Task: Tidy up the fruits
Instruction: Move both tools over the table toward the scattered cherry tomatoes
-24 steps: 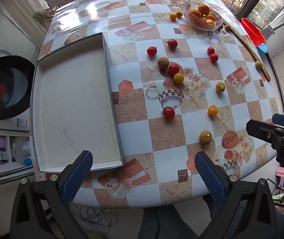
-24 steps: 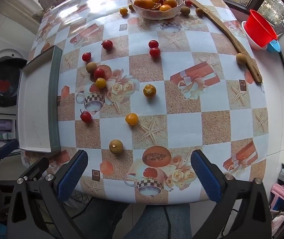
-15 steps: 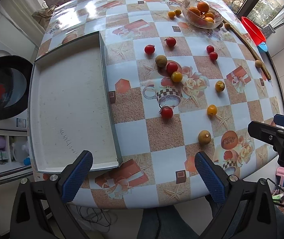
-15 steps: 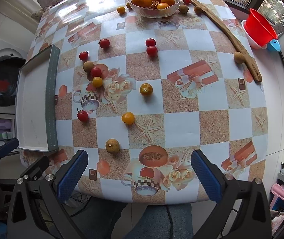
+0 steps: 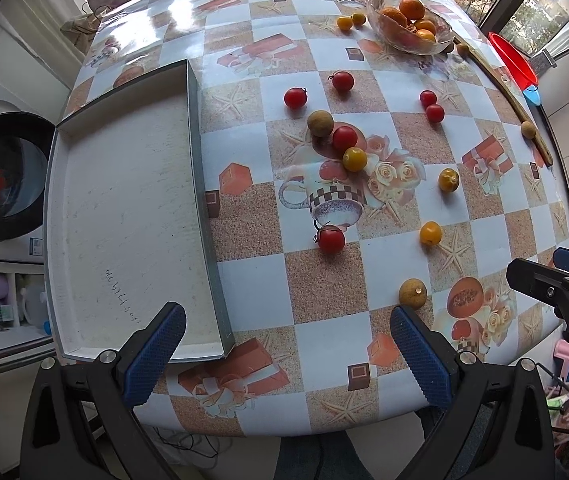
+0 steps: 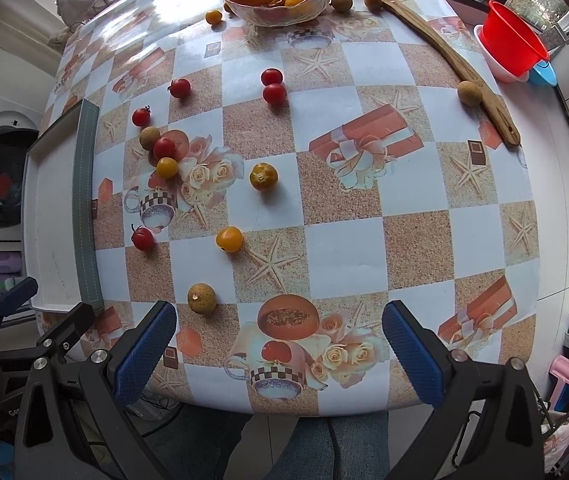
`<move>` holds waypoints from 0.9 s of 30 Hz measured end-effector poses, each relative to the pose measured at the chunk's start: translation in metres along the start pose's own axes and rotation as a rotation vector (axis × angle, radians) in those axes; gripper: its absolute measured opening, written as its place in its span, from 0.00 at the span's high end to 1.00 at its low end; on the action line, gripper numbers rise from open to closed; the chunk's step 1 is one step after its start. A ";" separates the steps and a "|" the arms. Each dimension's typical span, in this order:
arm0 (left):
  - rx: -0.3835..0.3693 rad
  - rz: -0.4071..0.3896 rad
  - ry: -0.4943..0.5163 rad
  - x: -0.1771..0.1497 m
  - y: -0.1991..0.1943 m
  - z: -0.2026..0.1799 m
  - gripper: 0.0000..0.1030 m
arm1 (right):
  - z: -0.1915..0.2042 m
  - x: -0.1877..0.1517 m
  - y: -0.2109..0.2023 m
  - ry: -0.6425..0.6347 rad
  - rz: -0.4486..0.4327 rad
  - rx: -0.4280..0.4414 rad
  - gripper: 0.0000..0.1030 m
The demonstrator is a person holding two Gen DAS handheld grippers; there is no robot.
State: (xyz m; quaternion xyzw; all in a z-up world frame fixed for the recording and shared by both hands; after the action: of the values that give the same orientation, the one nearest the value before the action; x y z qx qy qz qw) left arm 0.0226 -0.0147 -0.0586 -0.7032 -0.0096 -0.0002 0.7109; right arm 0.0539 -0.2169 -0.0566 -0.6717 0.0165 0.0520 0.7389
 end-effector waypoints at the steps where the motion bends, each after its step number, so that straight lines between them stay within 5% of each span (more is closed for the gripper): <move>1: -0.002 0.000 -0.001 0.002 0.002 0.000 0.00 | -0.001 0.002 0.003 0.001 0.000 -0.006 0.00; 27: -0.045 -0.050 -0.012 0.044 0.047 -0.011 0.00 | -0.021 0.050 0.043 0.002 -0.070 0.007 0.00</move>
State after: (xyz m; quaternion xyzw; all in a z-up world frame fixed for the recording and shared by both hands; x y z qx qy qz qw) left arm 0.0672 -0.0244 -0.1050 -0.7184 -0.0314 -0.0139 0.6948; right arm 0.1006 -0.2312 -0.1060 -0.6691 -0.0062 0.0255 0.7427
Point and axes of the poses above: each gripper's, at about its wrist camera, not at the fingertips, and y roughly the way its jaws point, z to its left, x to its top, the point moved 3 cm from there along y, roughly the way its jaws point, and after that the axes turned 6 degrees about z, right-handed, at the moved point
